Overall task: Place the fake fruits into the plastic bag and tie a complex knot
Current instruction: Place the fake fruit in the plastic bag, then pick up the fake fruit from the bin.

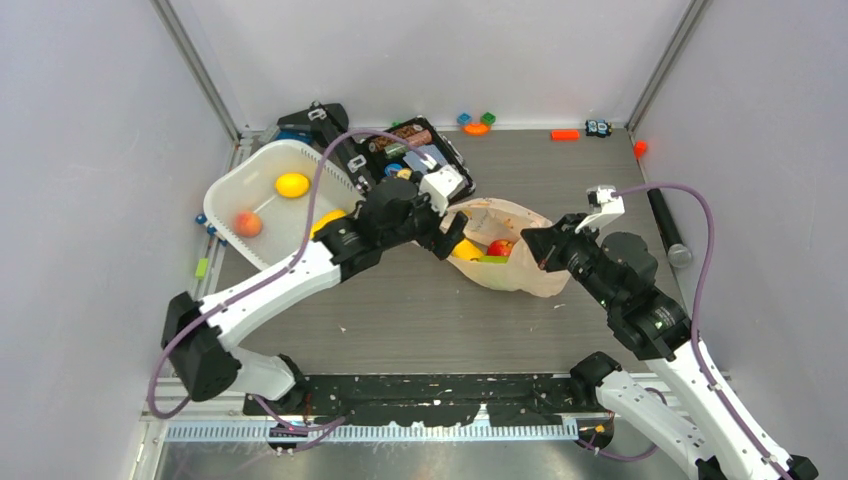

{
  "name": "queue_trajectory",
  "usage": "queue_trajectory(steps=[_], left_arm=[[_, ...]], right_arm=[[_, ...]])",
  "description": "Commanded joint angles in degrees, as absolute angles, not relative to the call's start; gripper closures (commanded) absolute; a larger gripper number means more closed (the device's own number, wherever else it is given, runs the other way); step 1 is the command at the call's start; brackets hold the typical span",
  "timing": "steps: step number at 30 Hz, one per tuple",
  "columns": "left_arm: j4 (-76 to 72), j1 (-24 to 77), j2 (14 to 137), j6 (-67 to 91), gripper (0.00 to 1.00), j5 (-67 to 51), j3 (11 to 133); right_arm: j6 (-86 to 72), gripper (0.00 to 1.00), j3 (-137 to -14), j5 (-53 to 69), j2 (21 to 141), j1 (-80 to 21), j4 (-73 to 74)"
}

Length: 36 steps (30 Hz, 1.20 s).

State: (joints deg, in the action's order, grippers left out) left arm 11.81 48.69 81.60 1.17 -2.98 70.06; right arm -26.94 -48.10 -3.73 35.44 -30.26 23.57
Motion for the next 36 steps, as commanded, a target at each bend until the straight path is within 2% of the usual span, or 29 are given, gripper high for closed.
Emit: queue_trajectory(steps=[1, 6, 10, 19, 23, 26, 36], left_arm=[[17.5, 48.4, 73.5, 2.2, 0.12, 4.7, 69.0], [29.7, 44.0, 66.8, 4.8, 0.1, 8.8, 69.2], [35.5, 36.5, 62.4, 7.8, 0.1, 10.5, 67.8], [36.7, 14.9, 60.8, 23.4, 0.08, 12.1, 66.7], [33.8, 8.2, 64.8, 26.8, 0.07, 11.5, 65.2], [35.0, 4.7, 71.2, 23.6, 0.09, 11.6, 67.0], [44.4, 3.2, 92.5, 18.5, 0.12, 7.3, 75.2]], right_arm=[[-27.2, 0.95, -48.7, -3.9, 34.5, -30.5, 20.1], [-27.5, 0.95, -48.0, -3.7, 34.0, -30.5, 19.8], [-27.7, 0.95, -47.4, -3.6, 33.7, -30.5, 19.4], [-27.9, 0.95, -47.1, -3.3, 33.2, -30.5, 19.3], [-27.9, 0.95, -47.0, -3.5, 32.8, -30.5, 19.6], [-27.7, 0.95, -47.1, -4.1, 32.3, -30.5, 20.1], [-27.0, 0.95, -47.2, -5.4, 31.5, -30.5, 20.4]])
